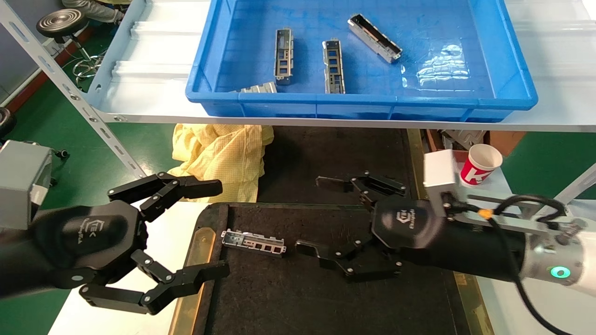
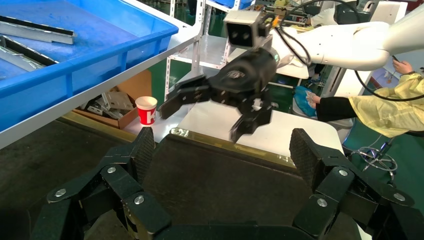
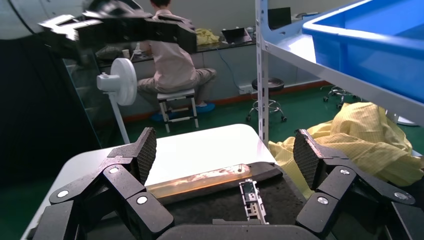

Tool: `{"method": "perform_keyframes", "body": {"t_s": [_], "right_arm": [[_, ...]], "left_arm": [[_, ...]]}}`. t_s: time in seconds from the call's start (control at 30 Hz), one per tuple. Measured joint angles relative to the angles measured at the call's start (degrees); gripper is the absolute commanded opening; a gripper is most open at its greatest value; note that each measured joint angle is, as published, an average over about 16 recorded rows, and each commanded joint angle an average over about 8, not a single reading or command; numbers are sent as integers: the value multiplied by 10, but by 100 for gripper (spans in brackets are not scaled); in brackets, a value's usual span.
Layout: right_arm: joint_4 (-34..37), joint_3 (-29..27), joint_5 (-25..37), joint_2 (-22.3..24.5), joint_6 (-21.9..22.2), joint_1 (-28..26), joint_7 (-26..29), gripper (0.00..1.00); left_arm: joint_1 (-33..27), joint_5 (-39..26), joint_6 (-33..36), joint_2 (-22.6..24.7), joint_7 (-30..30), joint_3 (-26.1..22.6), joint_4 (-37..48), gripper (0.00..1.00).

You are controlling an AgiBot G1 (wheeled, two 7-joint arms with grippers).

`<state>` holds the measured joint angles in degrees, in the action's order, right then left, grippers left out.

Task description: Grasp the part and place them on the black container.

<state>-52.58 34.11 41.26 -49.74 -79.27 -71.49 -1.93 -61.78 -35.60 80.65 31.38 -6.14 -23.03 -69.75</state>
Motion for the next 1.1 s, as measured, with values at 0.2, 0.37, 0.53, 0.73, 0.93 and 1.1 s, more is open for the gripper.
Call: {"method": "perform_keyframes", "body": {"t_s": [0.2, 0.37, 0.53, 0.73, 0.93, 1.1], "right_arm": [[-57, -49, 2, 40, -18, 27, 35, 100], [-105, -90, 3, 74, -32, 50, 63, 100], [-151, -130, 4, 106, -46, 71, 91, 100], [-197, -169, 5, 138, -61, 93, 117, 100], [-219, -189, 6, 153, -68, 104, 129, 100], [-222, -192, 6, 156, -69, 105, 130, 100]], "left_arm": [[0, 0, 0, 0, 0, 0, 0, 100], [0, 0, 0, 0, 0, 0, 0, 100], [0, 0, 0, 0, 0, 0, 0, 100], [0, 0, 0, 0, 0, 0, 0, 100], [0, 0, 0, 0, 0, 0, 0, 100], [0, 0, 0, 0, 0, 0, 0, 100]]}}
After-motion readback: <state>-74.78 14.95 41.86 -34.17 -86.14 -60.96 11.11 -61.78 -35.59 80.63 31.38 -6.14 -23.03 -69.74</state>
